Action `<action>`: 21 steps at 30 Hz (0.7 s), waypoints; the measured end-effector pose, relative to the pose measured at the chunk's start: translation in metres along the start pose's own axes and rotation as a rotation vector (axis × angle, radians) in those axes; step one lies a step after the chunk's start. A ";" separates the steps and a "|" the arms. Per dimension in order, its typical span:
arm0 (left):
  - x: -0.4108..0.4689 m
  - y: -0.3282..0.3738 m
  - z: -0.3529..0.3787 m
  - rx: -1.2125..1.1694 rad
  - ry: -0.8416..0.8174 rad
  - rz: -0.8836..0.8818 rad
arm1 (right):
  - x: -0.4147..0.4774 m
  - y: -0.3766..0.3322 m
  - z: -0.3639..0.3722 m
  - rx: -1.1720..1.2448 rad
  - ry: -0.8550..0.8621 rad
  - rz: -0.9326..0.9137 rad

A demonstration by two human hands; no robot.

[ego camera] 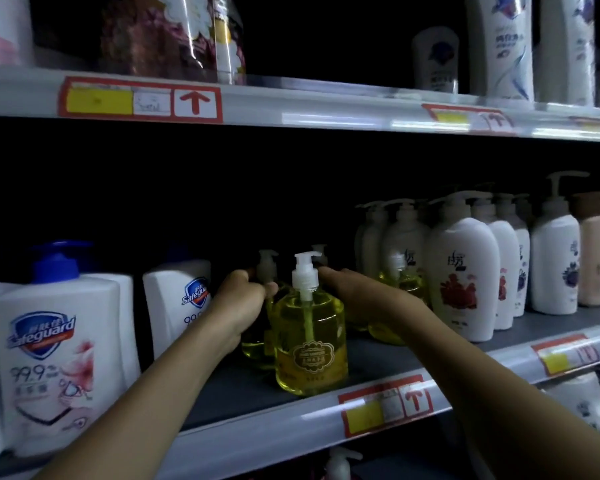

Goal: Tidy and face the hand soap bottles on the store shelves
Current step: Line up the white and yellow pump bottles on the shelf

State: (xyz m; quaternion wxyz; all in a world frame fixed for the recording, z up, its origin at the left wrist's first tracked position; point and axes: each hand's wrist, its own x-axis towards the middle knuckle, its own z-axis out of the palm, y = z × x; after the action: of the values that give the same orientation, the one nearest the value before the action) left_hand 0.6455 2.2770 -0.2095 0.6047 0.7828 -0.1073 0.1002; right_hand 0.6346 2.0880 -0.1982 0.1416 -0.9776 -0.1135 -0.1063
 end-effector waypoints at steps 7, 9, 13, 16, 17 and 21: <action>0.007 -0.013 -0.002 0.083 0.050 0.024 | -0.077 0.018 -0.006 -0.303 0.616 0.156; 0.008 -0.016 -0.001 0.107 0.056 0.036 | -0.085 0.025 -0.002 -0.366 0.488 0.331; 0.009 -0.018 -0.002 0.122 0.041 0.048 | -0.066 0.035 0.002 -0.433 0.281 0.349; 0.009 -0.021 -0.003 0.145 0.034 0.063 | -0.054 0.041 0.001 -0.484 0.302 0.274; 0.009 -0.022 -0.003 0.156 0.033 0.065 | -0.051 0.043 0.001 -0.484 0.292 0.240; 0.009 -0.022 -0.002 0.172 0.037 0.056 | -0.037 0.049 0.001 -0.402 0.226 0.133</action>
State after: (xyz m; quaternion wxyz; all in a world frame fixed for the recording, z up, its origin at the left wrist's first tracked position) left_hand 0.6605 2.2839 -0.2269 0.5340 0.8267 -0.1087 0.1404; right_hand 0.6118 2.0355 -0.2205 -0.0373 -0.9734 -0.0091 -0.2259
